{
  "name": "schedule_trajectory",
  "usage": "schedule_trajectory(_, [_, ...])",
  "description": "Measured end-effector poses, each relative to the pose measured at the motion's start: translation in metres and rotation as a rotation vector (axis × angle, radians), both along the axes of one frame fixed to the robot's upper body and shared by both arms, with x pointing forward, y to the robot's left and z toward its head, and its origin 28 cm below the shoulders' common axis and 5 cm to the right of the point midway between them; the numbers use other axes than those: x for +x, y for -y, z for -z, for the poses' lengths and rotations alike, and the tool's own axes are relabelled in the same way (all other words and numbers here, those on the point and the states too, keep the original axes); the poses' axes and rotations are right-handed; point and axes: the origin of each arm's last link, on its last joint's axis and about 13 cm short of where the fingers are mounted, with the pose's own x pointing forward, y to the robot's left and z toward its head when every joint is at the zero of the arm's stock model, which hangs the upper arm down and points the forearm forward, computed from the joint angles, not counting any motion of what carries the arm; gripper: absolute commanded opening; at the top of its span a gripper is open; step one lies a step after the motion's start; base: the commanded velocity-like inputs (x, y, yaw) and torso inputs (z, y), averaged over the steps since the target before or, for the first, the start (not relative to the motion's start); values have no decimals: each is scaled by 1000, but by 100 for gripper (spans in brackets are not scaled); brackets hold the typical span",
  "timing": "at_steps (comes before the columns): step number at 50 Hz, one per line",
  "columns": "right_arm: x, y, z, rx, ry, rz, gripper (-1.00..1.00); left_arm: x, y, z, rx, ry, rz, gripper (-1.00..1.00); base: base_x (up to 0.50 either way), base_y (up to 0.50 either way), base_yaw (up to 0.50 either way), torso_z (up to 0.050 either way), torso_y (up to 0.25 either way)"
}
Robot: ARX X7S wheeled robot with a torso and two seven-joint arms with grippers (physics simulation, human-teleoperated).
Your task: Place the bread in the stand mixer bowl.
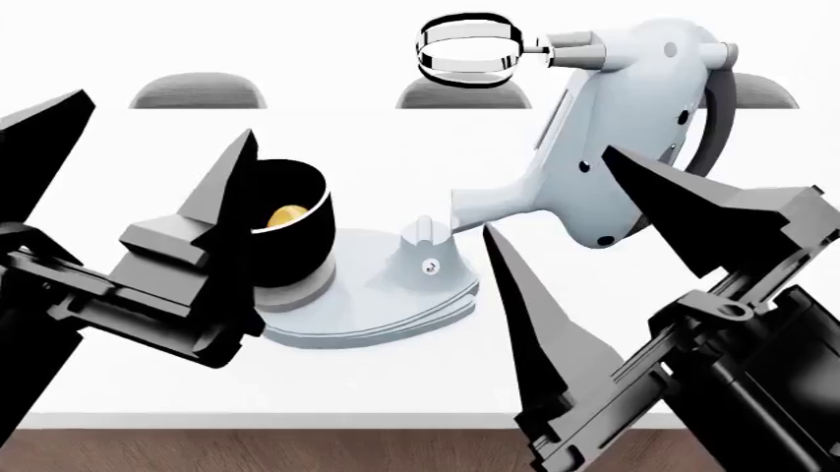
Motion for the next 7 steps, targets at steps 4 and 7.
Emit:
schedule_trajectory(4, [-2,1,-3,8,9,1,100,-1,0,-3,-3,15,-4,100,0,0,0,0,0])
schedule_trajectory(7, [-3,1,-7,13,18,2,100,-3,1,-5,-3,26,-4,100,0,0,0,0,0])
